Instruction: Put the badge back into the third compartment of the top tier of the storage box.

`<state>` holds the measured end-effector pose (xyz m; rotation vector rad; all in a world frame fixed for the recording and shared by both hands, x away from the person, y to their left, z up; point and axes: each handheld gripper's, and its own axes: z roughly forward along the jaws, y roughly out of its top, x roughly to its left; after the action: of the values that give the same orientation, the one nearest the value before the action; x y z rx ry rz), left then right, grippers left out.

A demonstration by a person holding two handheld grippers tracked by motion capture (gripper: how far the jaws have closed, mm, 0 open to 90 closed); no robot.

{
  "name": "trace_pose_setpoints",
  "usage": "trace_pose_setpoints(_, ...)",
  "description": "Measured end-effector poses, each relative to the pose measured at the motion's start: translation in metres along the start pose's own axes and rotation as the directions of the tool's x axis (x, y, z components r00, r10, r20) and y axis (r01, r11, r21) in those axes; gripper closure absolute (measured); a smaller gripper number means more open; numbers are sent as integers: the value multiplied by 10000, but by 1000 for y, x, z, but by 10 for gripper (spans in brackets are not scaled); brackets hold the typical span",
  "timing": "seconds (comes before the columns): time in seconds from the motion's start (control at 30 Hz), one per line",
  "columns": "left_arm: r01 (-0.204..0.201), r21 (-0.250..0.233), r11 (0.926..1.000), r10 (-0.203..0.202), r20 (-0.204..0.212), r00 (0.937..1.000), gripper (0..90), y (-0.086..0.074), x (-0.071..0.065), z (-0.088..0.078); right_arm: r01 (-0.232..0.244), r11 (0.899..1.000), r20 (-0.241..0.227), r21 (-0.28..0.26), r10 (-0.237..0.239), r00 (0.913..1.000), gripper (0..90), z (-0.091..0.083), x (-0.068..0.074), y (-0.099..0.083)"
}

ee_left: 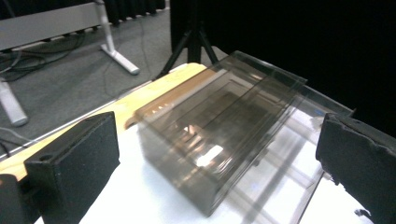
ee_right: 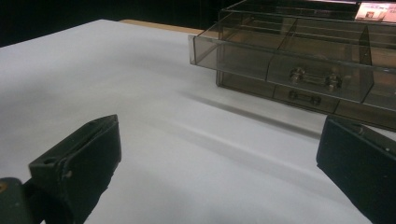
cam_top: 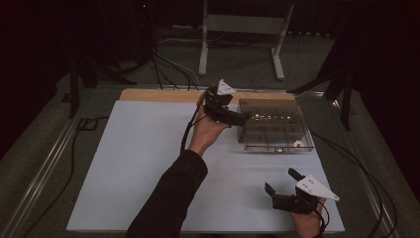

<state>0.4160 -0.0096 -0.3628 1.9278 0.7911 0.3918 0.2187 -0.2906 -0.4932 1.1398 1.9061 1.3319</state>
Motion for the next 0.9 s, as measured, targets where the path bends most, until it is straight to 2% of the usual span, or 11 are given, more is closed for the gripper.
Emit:
trace_pose_setpoints(0.13,107,-86,9999,-110,-420,9991,4,-15,19,-22,19,10000,13,12,-19,10000,0,1,0,0)
trace_pose_setpoints(0.27,129,-160,9998,-140,-684,9976,4,-26,29,-37,5,10000,37,11,-5,10000,0,1,0,0)
trace_pose_setpoints(0.3,97,-198,9998,-115,-920,9957,4,-33,33,-48,6,10000,40,11,-6,10000,0,1,0,0)
trace_pose_setpoints(0.4,197,-324,9993,-228,-988,9948,4,-40,38,-59,17,10000,32,23,-17,10000,0,1,1,0)
trace_pose_setpoints(0.53,357,-522,9980,-423,-1332,9902,4,-55,47,-78,98,9999,37,62,-98,9999,0,2,2,0)
trace_pose_setpoints(0.6,292,-528,9982,-370,-1539,9874,4,-67,52,-93,122,9999,51,57,-122,9999,0,2,2,0)
trace_pose_setpoints(0.63,292,-528,9982,-370,-1539,9874,4,-67,52,-93,104,9999,58,44,-105,9999,0,1,2,0)
trace_pose_setpoints(0.77,283,-580,9979,-389,-1901,9810,4,-87,59,-115,93,9999,59,47,-93,9999,0,1,2,0)
trace_pose_setpoints(0.8,334,-661,9973,-461,-2003,9787,4,-92,61,-121,93,9999,59,47,-93,9999,0,1,2,0)
trace_pose_setpoints(0.83,568,-927,9941,-747,-2026,9764,4,-102,66,-132,87,9999,56,54,-88,9999,0,2,2,0)
trace_pose_setpoints(0.9,666,-1064,9921,-887,-2179,9719,4,-114,70,-144,140,9999,48,85,-141,9999,0,2,3,0)
